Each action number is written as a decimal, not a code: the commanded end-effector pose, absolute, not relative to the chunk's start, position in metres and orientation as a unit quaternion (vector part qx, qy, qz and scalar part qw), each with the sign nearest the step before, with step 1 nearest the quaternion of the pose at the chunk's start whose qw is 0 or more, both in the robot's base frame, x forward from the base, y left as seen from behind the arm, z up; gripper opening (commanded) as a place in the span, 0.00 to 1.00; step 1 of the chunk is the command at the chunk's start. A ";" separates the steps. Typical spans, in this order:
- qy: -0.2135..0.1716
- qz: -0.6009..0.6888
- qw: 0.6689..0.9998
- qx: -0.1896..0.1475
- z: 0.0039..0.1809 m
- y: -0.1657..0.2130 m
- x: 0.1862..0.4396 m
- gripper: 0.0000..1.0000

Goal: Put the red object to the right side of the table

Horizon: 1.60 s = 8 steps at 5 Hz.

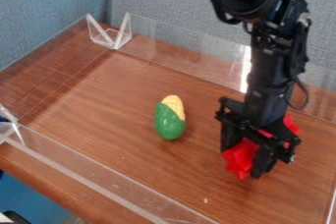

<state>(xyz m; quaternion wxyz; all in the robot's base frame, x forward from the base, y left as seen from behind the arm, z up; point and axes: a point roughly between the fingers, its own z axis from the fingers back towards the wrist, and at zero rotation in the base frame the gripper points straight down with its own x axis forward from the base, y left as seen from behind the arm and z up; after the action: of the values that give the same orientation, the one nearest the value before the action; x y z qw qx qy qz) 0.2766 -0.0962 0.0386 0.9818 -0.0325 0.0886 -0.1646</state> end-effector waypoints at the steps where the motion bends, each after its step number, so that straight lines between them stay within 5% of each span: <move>1: 0.068 -0.154 0.985 -0.038 0.054 -0.096 0.299 0.00; 2: 0.072 -0.145 0.986 -0.037 0.058 -0.095 0.311 0.00; 5: 0.083 -0.130 0.987 -0.036 0.031 -0.085 0.303 0.00; 8: 0.090 -0.097 0.990 -0.040 0.034 -0.089 0.297 0.00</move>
<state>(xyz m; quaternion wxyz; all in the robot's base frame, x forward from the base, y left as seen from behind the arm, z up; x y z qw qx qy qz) 0.2917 -0.0863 0.0180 0.9881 -0.0371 0.1154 -0.0950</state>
